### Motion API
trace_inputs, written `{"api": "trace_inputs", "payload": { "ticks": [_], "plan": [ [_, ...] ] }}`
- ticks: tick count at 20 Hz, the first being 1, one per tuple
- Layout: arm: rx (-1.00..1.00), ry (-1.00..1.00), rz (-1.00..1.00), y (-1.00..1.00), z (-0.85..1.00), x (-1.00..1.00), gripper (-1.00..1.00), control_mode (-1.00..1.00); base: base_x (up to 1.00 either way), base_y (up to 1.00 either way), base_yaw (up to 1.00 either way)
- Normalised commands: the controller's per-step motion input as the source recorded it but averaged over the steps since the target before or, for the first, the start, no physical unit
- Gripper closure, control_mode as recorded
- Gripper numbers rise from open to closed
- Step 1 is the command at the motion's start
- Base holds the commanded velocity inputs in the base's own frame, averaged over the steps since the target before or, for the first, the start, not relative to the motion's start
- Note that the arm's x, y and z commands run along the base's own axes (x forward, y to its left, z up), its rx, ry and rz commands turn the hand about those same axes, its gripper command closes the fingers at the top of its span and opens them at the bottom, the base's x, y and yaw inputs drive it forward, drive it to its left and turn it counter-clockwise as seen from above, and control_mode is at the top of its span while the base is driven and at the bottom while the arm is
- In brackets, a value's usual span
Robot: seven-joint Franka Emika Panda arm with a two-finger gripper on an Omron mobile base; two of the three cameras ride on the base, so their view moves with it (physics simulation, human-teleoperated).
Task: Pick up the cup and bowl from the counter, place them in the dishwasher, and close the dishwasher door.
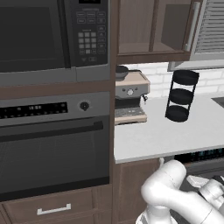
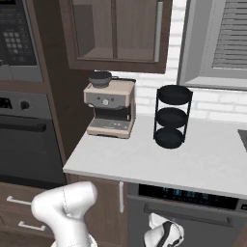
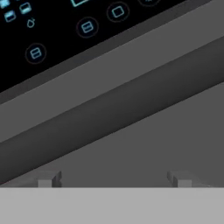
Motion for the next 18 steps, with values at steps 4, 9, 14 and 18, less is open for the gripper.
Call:
{"api": "trace_inputs", "payload": {
  "ticks": [4, 9, 14, 18],
  "plan": [
    [0.0, 0.0, 0.07, 0.39, -0.12, 0.83, -1.0, -1.0, 0.0, 0.0, 0.0],
    [0.0, 0.0, 0.06, 0.3, -0.11, 0.94, -1.0, -1.0, 0.0, 0.0, 0.0],
    [0.0, 0.0, 0.1, 0.24, -0.06, 0.57, -1.0, -1.0, 0.0, 0.0, 0.0],
    [0.0, 0.02, 0.08, 0.2, 0.0, 0.16, -1.0, -1.0, 0.0, 0.0, 0.0]
  ]
}}
